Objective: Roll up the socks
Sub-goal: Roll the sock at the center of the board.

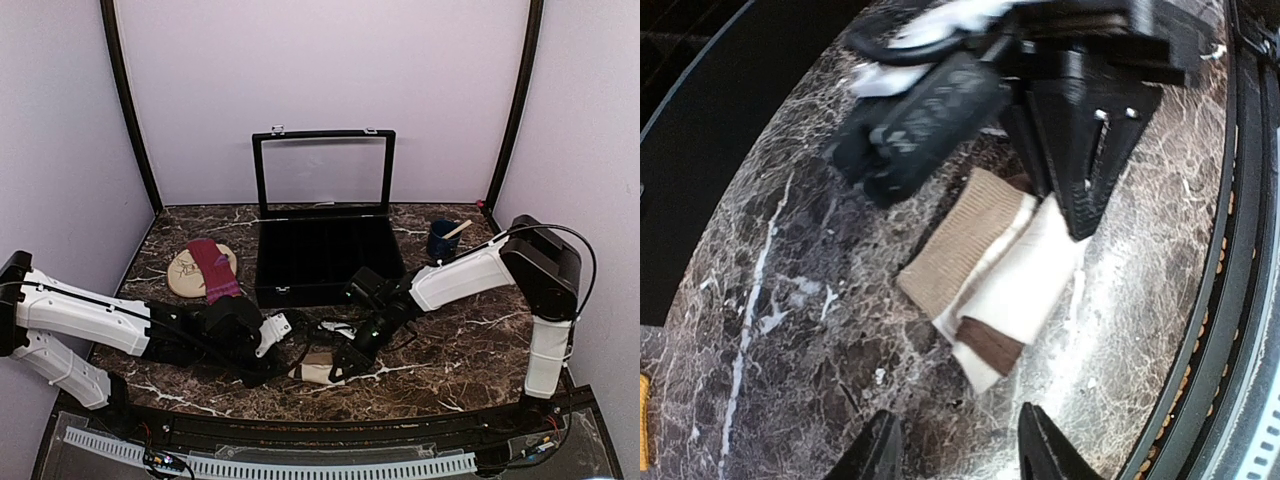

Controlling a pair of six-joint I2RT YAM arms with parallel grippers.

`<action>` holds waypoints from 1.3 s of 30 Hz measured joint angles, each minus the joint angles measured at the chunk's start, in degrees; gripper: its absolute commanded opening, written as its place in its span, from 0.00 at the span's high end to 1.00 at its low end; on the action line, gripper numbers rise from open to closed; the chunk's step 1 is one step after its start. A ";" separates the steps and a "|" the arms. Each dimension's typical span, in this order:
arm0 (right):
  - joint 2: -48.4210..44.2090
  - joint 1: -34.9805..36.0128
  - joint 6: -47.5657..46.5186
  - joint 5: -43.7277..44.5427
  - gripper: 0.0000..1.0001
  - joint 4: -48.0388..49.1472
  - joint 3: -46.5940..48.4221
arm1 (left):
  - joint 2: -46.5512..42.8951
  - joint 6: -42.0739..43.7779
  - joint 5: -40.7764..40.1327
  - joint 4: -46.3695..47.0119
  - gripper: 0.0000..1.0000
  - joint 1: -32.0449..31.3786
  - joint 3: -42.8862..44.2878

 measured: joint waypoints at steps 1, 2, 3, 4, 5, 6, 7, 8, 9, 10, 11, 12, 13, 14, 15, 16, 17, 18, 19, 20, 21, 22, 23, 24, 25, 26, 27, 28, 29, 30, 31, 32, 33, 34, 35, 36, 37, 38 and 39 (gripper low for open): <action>0.35 -0.17 0.11 -0.72 1.00 -0.37 0.26 | 0.22 0.31 -0.66 0.11 0.57 -0.74 0.00; 0.79 -0.44 0.31 -1.60 1.00 -0.76 0.57 | 0.61 0.76 -1.31 0.17 0.57 -1.51 0.02; 1.20 -0.70 0.48 -2.45 1.00 -1.29 0.90 | 1.03 1.20 -1.68 0.17 0.57 -2.05 0.04; 1.51 -0.87 0.66 -3.21 1.00 -1.75 1.14 | 1.84 1.86 -2.29 0.09 0.57 -2.80 0.20; 1.95 -1.09 0.90 -4.11 1.00 -2.29 1.46 | 2.64 2.56 -2.73 0.00 0.57 -3.32 0.48; 2.27 -1.25 1.09 -4.79 1.00 -2.71 1.68 | 3.61 3.17 -3.17 -0.02 0.57 -3.87 0.87; 2.64 -1.33 1.31 -5.49 1.00 -3.21 1.97 | 4.61 4.13 -3.52 -0.15 0.56 -4.35 1.44; 2.91 -1.51 1.51 -6.08 1.00 -3.65 2.23 | 5.42 4.79 -3.78 -0.17 0.56 -4.66 1.88; 3.15 -1.53 1.68 -6.56 1.00 -4.11 2.45 | 6.21 5.53 -4.07 -0.28 0.56 -5.01 2.45; 3.34 -1.55 1.73 -7.02 1.00 -4.68 2.67 | 6.80 6.36 -4.31 -0.31 0.56 -5.25 2.95; 3.58 -1.55 1.75 -7.43 1.00 -5.27 2.93 | 7.39 7.30 -4.57 -0.35 0.56 -5.46 3.50; 3.76 -1.55 1.75 -7.78 1.00 -5.77 3.13 | 7.96 8.15 -4.83 -0.33 0.56 -5.70 4.11; 3.85 -1.57 1.79 -8.00 1.00 -6.19 3.21 | 8.28 8.70 -4.94 -0.35 0.56 -5.75 4.44; 3.87 -1.57 1.84 -8.24 1.00 -6.62 3.28 | 8.68 9.66 -5.05 -0.35 0.56 -5.79 4.90; 3.91 -1.57 1.90 -8.44 1.00 -6.91 3.34 | 9.16 10.45 -5.20 -0.37 0.55 -5.97 5.46; 3.91 -1.57 1.92 -8.57 1.00 -7.15 3.37 | 9.49 11.21 -5.25 -0.33 0.55 -5.99 5.81; 3.93 -1.60 1.95 -8.72 1.00 -7.48 3.39 | 9.88 11.96 -5.29 -0.37 0.55 -5.99 6.29; 3.93 -1.60 1.95 -8.85 1.00 -7.74 3.41 | 10.25 12.63 -5.29 -0.35 0.55 -6.01 6.67; 3.93 -1.60 1.97 -8.94 1.00 -7.89 3.41 | 10.58 13.31 -5.25 -0.39 0.55 -6.03 7.02; 3.93 -1.62 1.99 -9.09 1.00 -8.07 3.41 | 10.99 14.01 -5.07 -0.44 0.55 -6.03 7.43; 3.93 -1.62 1.99 -9.25 1.00 -8.22 3.43 | 11.39 14.49 -4.85 -0.44 0.55 -6.03 7.76; 3.93 -1.62 1.99 -9.29 1.00 -8.33 3.43 | 11.87 15.04 -4.59 -0.66 0.55 -6.03 8.22; 3.93 -1.62 2.03 -9.35 1.00 -8.50 3.45 | 12.33 15.54 -4.28 -0.72 0.55 -6.05 8.57; 3.93 -1.66 2.05 -9.44 1.00 -8.70 3.50 | 12.76 15.98 -3.96 -0.90 0.55 -6.05 8.94; 3.93 -1.73 2.08 -9.51 1.00 -8.94 3.56 | 13.27 16.35 -3.54 -1.16 0.55 -6.10 9.38; 3.93 -1.79 2.10 -9.57 1.00 -9.11 3.63 | 13.66 16.65 -3.17 -1.22 0.55 -6.16 9.66; 3.96 -1.88 2.10 -9.66 1.00 -9.20 3.69 | 14.05 17.09 -2.78 -1.36 0.55 -6.25 9.94; 4.02 -1.95 2.10 -9.73 1.00 -9.27 3.76 | 14.43 17.49 -2.43 -1.46 0.55 -6.34 10.19; 4.09 -1.97 2.10 -9.75 1.00 -9.29 3.76 | 14.71 17.75 -2.05 -1.49 0.54 -6.43 10.29; 4.22 -1.97 2.08 -9.86 1.00 -9.38 3.78 | 14.97 18.03 -1.62 -1.70 0.55 -6.51 10.45; 4.31 -1.99 2.08 -9.90 1.00 -9.40 3.80 | 15.30 18.23 -1.25 -1.77 0.55 -6.54 10.60; 4.37 -1.99 2.08 -9.99 1.00 -9.40 3.80 | 15.69 18.49 -0.98 -1.84 0.54 -6.54 10.84; 4.48 -2.01 2.05 -10.14 1.00 -9.44 3.85 | 16.15 18.67 -0.66 -1.86 0.54 -6.54 11.10; 4.63 -2.03 2.03 -10.36 1.00 -9.49 3.89 | 16.63 18.95 -0.35 -1.90 0.54 -6.54 11.37; 4.70 -2.10 1.99 -10.51 1.00 -9.53 3.93 | 17.09 19.17 -0.11 -1.99 0.54 -6.54 11.63; 4.81 -2.14 1.95 -10.62 1.00 -9.77 4.13 | 17.66 19.32 0.09 -2.12 0.55 -6.54 11.93; 4.94 -2.21 1.90 -10.71 1.00 -10.03 4.42 | 18.12 19.52 0.22 -2.12 0.55 -6.54 12.11; 5.07 -2.23 1.90 -10.73 1.00 -10.25 4.76 | 18.51 19.65 0.28 -2.14 0.55 -6.54 12.20; 5.20 -2.25 1.88 -10.84 1.00 -10.47 5.18 | 18.84 19.85 0.33 -2.21 0.55 -6.54 12.26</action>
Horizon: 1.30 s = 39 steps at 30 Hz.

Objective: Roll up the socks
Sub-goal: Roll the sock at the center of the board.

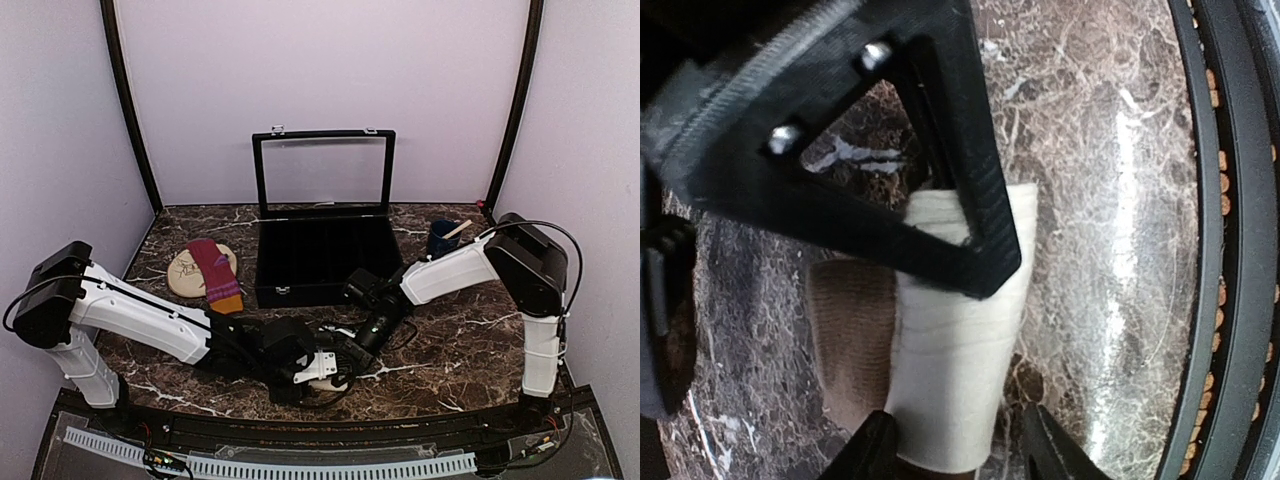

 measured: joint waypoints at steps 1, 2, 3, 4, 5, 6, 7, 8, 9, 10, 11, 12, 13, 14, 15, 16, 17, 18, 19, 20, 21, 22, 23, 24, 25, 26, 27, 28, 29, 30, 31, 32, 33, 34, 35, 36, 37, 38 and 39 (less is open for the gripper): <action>0.02 0.00 0.00 0.00 1.00 -0.04 0.09 | 0.37 0.22 0.00 -0.13 0.56 0.00 0.15; 0.02 0.00 -0.02 -0.07 1.00 -0.13 0.20 | 0.81 0.37 0.00 -0.24 0.56 0.00 0.33; 0.02 0.00 -0.02 -0.11 1.00 -0.22 0.24 | 1.22 0.55 0.00 -0.35 0.57 0.00 0.55; 0.04 0.00 -0.02 -0.13 1.00 -0.33 0.31 | 1.62 0.72 -0.02 -0.35 0.58 0.00 0.68; 0.07 0.00 -0.02 -0.15 1.00 -0.39 0.35 | 2.03 0.83 -0.02 -0.39 0.60 0.00 0.79; 0.11 -0.02 -0.04 -0.17 1.00 -0.44 0.39 | 2.40 0.96 -0.07 -0.37 0.61 0.00 0.87; 0.13 -0.04 -0.11 -0.20 1.00 -0.46 0.39 | 2.64 1.03 -0.11 -0.35 0.63 0.00 0.92; 0.22 -0.11 -0.20 -0.26 1.00 -0.48 0.42 | 2.84 1.16 -0.22 -0.35 0.65 0.00 1.01; 0.28 -0.15 -0.22 -0.35 1.00 -0.50 0.42 | 2.97 1.44 -0.35 -0.37 0.67 0.02 1.16; 0.35 -0.24 -0.24 -0.48 1.00 -0.61 0.42 | 3.04 1.57 -0.39 -0.42 0.70 0.02 1.33; 0.39 -0.33 -0.24 -0.57 1.00 -0.81 0.42 | 3.10 1.73 -0.37 -0.50 0.72 0.02 1.51; 0.39 -0.37 -0.26 -0.63 1.00 -0.98 0.42 | 3.23 1.84 -0.37 -0.57 0.75 0.02 1.66; 0.44 -0.44 -0.28 -0.76 1.00 -1.11 0.42 | 3.41 2.01 -0.33 -0.63 0.79 0.02 1.77; 0.48 -0.48 -0.31 -0.83 1.00 -1.20 0.42 | 3.56 2.19 -0.28 -0.76 0.82 0.02 1.99; 0.52 -0.52 -0.33 -0.96 0.99 -1.29 0.42 | 3.74 2.29 -0.20 -1.03 0.85 0.02 2.32; 0.59 -0.59 -0.35 -1.05 0.97 -1.42 0.42 | 3.82 2.43 -0.04 -1.27 0.88 0.02 2.60; 0.68 -0.72 -0.39 -1.18 0.96 -1.53 0.42 | 3.93 2.56 0.15 -1.57 0.91 0.02 2.86; 0.74 -0.83 -0.39 -1.22 0.94 -1.57 0.42 | 4.02 2.69 0.33 -1.92 0.94 0.02 3.15; 0.81 -0.87 -0.39 -1.29 0.91 -1.66 0.42 | 4.11 2.64 0.57 -2.16 0.96 0.04 3.39; 0.85 -0.96 -0.39 -1.36 0.87 -1.70 0.42 | 4.20 2.75 0.87 -2.45 0.97 0.09 3.61; 0.87 -1.03 -0.35 -1.38 0.84 -1.75 0.42 | 4.26 2.86 1.16 -2.58 0.99 0.15 3.72; 0.87 -1.09 -0.46 -1.42 0.81 -1.70 0.42 | 4.35 2.75 1.40 -2.69 1.00 0.26 3.85; 0.87 -1.16 -0.42 -1.44 0.79 -1.68 0.42 | 4.42 2.67 1.73 -2.75 1.00 0.39 3.93; 0.87 -1.25 -0.24 -1.55 0.77 -1.60 0.42 | 4.44 2.60 2.23 -2.80 1.00 0.63 3.98; 0.87 -1.36 -0.11 -1.73 0.76 -1.42 0.39 | 4.44 2.40 2.84 -2.80 1.00 0.98 4.00; 0.87 -1.49 0.07 -1.92 0.74 -1.14 0.39 | 4.44 2.16 3.74 -2.80 1.00 1.46 4.00; 0.87 -1.64 0.39 -2.27 0.73 -0.72 0.39 | 4.44 1.90 4.63 -2.80 1.00 1.95 4.00; 0.87 -1.81 0.72 -2.69 0.72 -0.07 0.26 | 4.44 1.51 5.70 -2.80 1.00 2.56 4.00; 0.87 -1.99 1.01 -3.04 0.71 0.72 -0.04 | 4.44 1.11 6.69 -2.78 1.00 3.02 4.00; 0.87 -2.16 1.42 -3.37 0.70 1.46 -0.39 | 4.44 0.70 7.76 -2.78 1.00 3.58 4.00; 0.87 -2.32 1.68 -3.80 0.70 2.05 -0.87 | 4.44 0.39 8.76 -2.78 1.00 4.09 4.00; 0.85 -2.49 1.99 -4.31 0.69 2.69 -1.33 | 4.44 0.04 9.68 -2.75 1.00 4.55 4.00; 0.85 -2.62 2.40 -4.74 0.69 3.32 -1.70 | 4.44 -0.42 10.75 -2.75 1.00 5.14 4.00; 0.85 -2.69 2.64 -5.03 0.68 3.80 -1.92 | 4.44 -0.79 11.72 -2.75 1.00 5.53 4.00; 0.79 -2.80 2.93 -5.38 0.68 4.52 -2.29 | 4.48 -1.20 12.98 -2.78 1.00 6.16 4.00; 0.70 -2.86 3.37 -5.60 0.67 5.11 -2.67 | 4.52 -1.49 13.84 -2.78 1.00 6.54 4.00; 0.46 -2.97 3.87 -5.88 0.67 6.10 -3.26 | 4.59 -1.88 14.84 -2.78 1.00 6.93 4.00; 0.17 -3.06 4.42 -5.97 0.65 6.82 -3.78 | 4.66 -2.16 15.67 -2.78 1.00 7.23 4.00; -0.15 -3.17 5.11 -6.05 0.62 7.76 -4.42 | 4.70 -2.40 16.48 -2.78 1.00 7.63 4.00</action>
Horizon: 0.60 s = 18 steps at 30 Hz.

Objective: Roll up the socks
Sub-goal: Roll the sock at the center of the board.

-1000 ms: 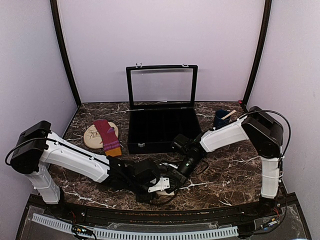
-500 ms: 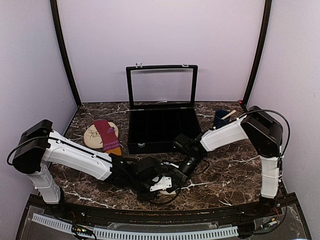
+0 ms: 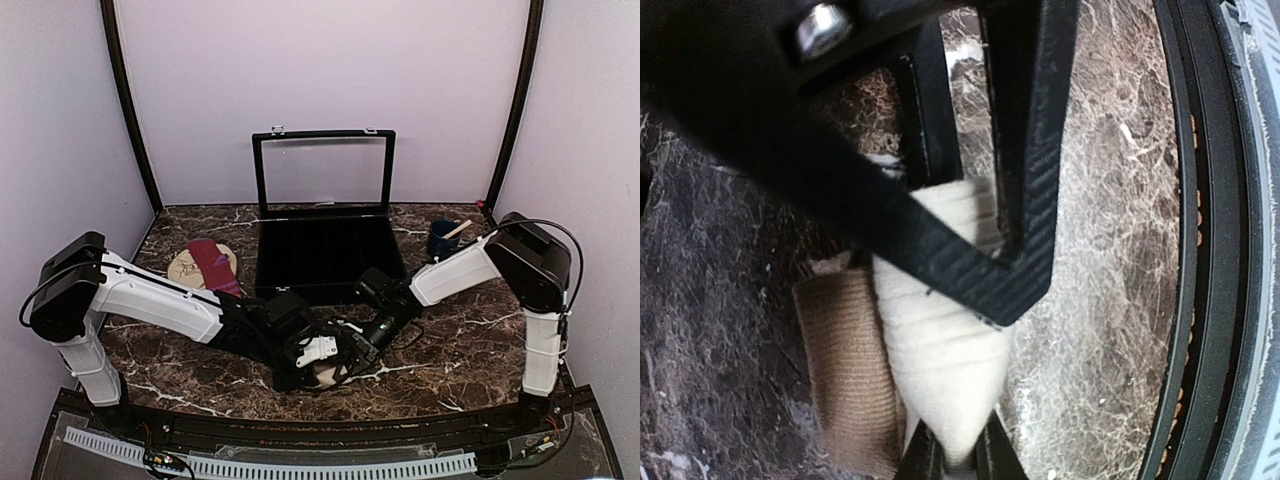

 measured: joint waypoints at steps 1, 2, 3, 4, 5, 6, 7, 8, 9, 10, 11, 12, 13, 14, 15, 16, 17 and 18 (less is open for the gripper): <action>-0.50 -0.20 0.79 -0.09 0.61 1.22 -0.90 | 0.02 -0.22 0.72 0.00 1.00 0.26 0.00; -0.94 -0.37 1.60 -0.17 0.60 2.10 -1.64 | 0.07 -0.52 1.49 -0.02 1.00 0.57 0.00; -1.62 -0.68 2.43 -0.33 0.60 3.63 -2.75 | 0.11 -0.83 2.27 -0.04 1.00 0.94 0.00; -2.08 -0.92 3.30 -0.24 0.60 4.55 -3.48 | 0.15 -1.07 3.02 -0.07 1.00 1.31 0.00; -2.54 -1.11 4.07 -0.15 0.60 5.46 -4.11 | 0.22 -1.31 3.89 -0.13 1.00 1.70 0.02; -2.95 -1.36 4.92 -0.09 0.59 6.62 -4.83 | 0.28 -1.51 4.66 -0.26 1.00 2.05 0.07; -3.45 -1.64 5.57 0.02 0.59 7.74 -5.57 | 0.46 -1.66 5.44 -0.50 1.00 2.38 0.22; -3.78 -1.84 6.29 0.13 0.59 8.48 -6.10 | 0.72 -1.86 6.47 -0.79 1.00 2.82 0.46; -4.09 -2.01 6.78 0.24 0.59 9.33 -6.60 | 0.96 -2.01 7.17 -1.03 1.00 3.15 0.68; -4.44 -2.16 7.34 0.46 0.59 10.25 -7.15 | 1.27 -2.10 8.11 -1.44 1.00 3.56 1.05; -4.81 -2.29 7.98 0.68 0.59 11.21 -7.74 | 1.60 -2.25 8.92 -1.86 1.00 3.89 1.40; -5.20 -2.43 8.52 0.92 0.59 12.15 -8.33 | 1.92 -2.36 9.86 -2.27 1.00 4.24 1.75; -5.68 -2.54 9.18 1.18 0.59 13.16 -8.98 | 2.12 -2.47 10.47 -2.51 1.00 4.48 1.97; -6.23 -2.64 9.73 1.51 0.59 14.14 -9.73 | 2.32 -2.51 11.08 -2.78 1.00 4.70 2.19; -6.93 -2.82 10.43 1.97 0.59 15.21 -10.62 | 2.49 -2.64 12.00 -2.91 1.00 4.98 2.25; -7.61 -2.93 10.88 2.38 0.59 16.00 -11.34 | 2.58 -2.73 12.63 -2.95 1.00 5.20 2.25; -8.50 -3.13 11.45 3.15 0.59 16.90 -12.22 | 2.69 -2.86 13.60 -3.10 1.00 5.51 2.25; -9.27 -3.21 11.72 3.76 0.60 17.59 -12.81 | 2.78 -2.95 14.51 -3.26 1.00 5.77 2.25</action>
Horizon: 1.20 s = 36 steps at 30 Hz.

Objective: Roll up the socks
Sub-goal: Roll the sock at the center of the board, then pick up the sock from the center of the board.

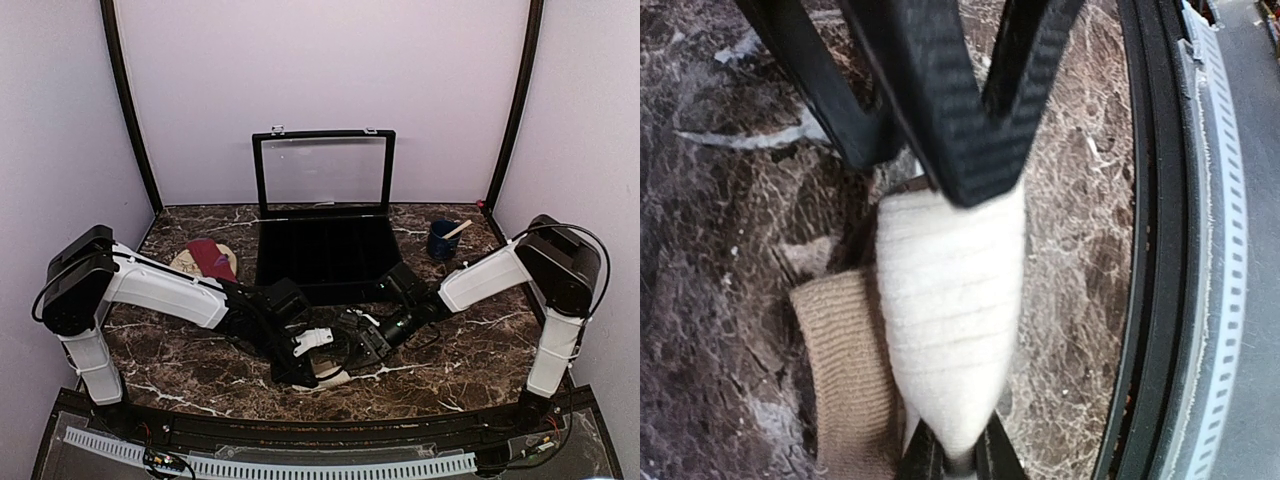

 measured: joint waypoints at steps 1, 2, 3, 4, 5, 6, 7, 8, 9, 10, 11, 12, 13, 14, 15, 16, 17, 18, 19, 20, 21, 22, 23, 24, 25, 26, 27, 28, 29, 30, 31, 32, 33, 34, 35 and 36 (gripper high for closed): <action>-0.87 -0.13 0.17 0.81 0.60 0.66 -0.61 | 0.13 -0.11 0.85 -0.15 1.00 0.28 0.00; -1.55 -0.20 0.28 1.42 0.60 1.09 -1.07 | 0.28 -0.20 1.73 -0.31 1.00 0.61 0.00; -2.43 -0.26 0.28 2.54 0.60 1.51 -1.53 | 0.44 -0.31 2.71 -0.50 1.00 1.03 0.00; -3.30 -0.33 0.11 3.61 0.61 1.73 -1.92 | 0.63 -0.44 3.74 -0.76 1.00 1.44 0.02; -3.93 -0.33 -0.15 4.46 0.61 1.70 -2.08 | 0.81 -0.48 4.57 -0.98 1.00 1.73 0.07; -4.76 -0.33 -0.57 5.77 0.61 1.73 -2.25 | 1.07 -0.52 5.31 -1.25 1.00 2.01 0.20; -5.53 -0.35 -1.03 6.91 0.61 1.73 -2.36 | 1.38 -0.57 6.21 -1.49 1.00 2.29 0.37; -6.32 -0.35 -1.60 8.09 0.61 1.70 -2.47 | 1.75 -0.61 7.34 -1.99 1.00 2.58 0.70; -7.06 -0.35 -2.21 9.25 0.62 1.70 -2.62 | 2.21 -0.61 8.00 -2.45 1.00 2.89 1.01; -8.09 -0.35 -2.86 10.71 0.62 1.64 -2.89 | 2.60 -0.61 8.79 -2.69 1.00 3.10 1.22; -9.11 -0.35 -3.56 12.17 0.62 1.64 -3.19 | 3.10 -0.61 10.03 -3.08 1.00 3.45 1.53; -9.99 -0.35 -4.13 13.51 0.62 1.60 -3.43 | 3.45 -0.61 10.84 -3.39 1.00 3.74 1.81; -11.02 -0.35 -4.72 15.13 0.62 1.64 -3.85 | 3.74 -0.61 11.58 -3.63 1.00 4.02 1.97; -12.09 -0.35 -5.33 16.61 0.62 1.64 -4.33 | 4.04 -0.61 12.44 -3.87 1.00 4.35 2.12; -13.22 -0.33 -5.84 18.25 0.62 1.73 -4.96 | 4.26 -0.63 13.16 -4.02 1.00 4.66 2.19; -14.58 -0.28 -6.45 20.04 0.62 1.75 -5.81 | 4.52 -0.63 13.97 -4.35 1.00 4.96 2.32; -15.76 -0.24 -6.86 21.38 0.62 1.73 -6.54 | 4.79 -0.63 14.62 -4.66 1.00 5.20 2.49; -17.27 0.09 -7.43 23.32 0.62 1.73 -7.45 | 5.09 -0.63 15.37 -5.05 1.00 5.53 2.67; -18.62 0.28 -8.02 25.00 0.62 1.70 -8.13 | 5.35 -0.61 15.93 -5.31 1.00 5.75 2.84; -19.71 0.57 -8.52 26.58 0.62 1.70 -8.63 | 5.68 -0.61 16.57 -5.73 1.00 5.99 3.06; -20.98 1.18 -9.22 28.50 0.62 1.75 -9.16 | 6.08 -0.59 17.33 -6.19 1.00 6.29 3.39; -22.27 2.01 -9.88 30.34 0.62 1.75 -9.68 | 6.45 -0.59 17.97 -6.60 1.00 6.58 3.72; -23.43 2.91 -10.64 32.11 0.62 1.75 -10.14 | 6.86 -0.59 18.53 -7.06 1.00 6.80 4.07; -25.11 3.63 -11.78 34.51 0.62 1.75 -10.75 | 7.34 -0.57 19.19 -7.63 1.00 7.04 4.52; -25.92 5.44 -12.46 35.82 0.62 1.75 -10.99 | 7.76 -0.52 19.71 -8.11 1.00 7.23 4.90; -26.71 6.56 -13.25 37.38 0.62 1.77 -11.19 | 8.15 -0.48 20.31 -8.63 1.00 7.48 5.27; -27.52 7.82 -14.27 39.15 0.62 1.77 -11.39 | 8.41 -0.44 20.65 -9.01 1.00 7.65 5.53; -28.17 9.01 -14.97 40.70 0.62 1.77 -11.58 | 8.72 -0.39 21.09 -9.42 1.00 7.82 5.81; -28.81 10.32 -15.96 42.49 0.62 1.75 -11.74 | 8.96 -0.37 21.49 -9.75 1.00 8.04 6.01; -29.24 11.32 -16.76 43.91 0.62 1.75 -11.85 | 9.27 -0.35 21.94 -10.21 1.00 8.22 6.27; -29.64 12.52 -17.66 45.57 0.62 1.77 -12.00 | 9.55 -0.35 22.40 -10.47 1.00 8.48 6.47; -29.83 13.35 -18.29 46.56 0.62 1.73 -12.07 | 9.77 -0.35 22.77 -10.67 1.00 8.59 6.60; -29.99 14.60 -19.15 48.04 0.62 1.70 -12.11 | 10.08 -0.31 23.28 -11.02 1.00 8.85 6.78; -29.99 15.93 -20.00 49.33 0.62 1.70 -12.11 | 10.43 -0.28 23.89 -11.28 1.00 9.01 6.97; -29.99 17.16 -20.79 50.47 0.62 1.68 -12.11 | 10.75 -0.22 24.48 -11.50 1.00 9.18 7.10; -29.99 18.60 -21.62 51.63 0.62 1.64 -12.09 | 10.97 -0.17 24.90 -11.67 1.00 9.33 7.21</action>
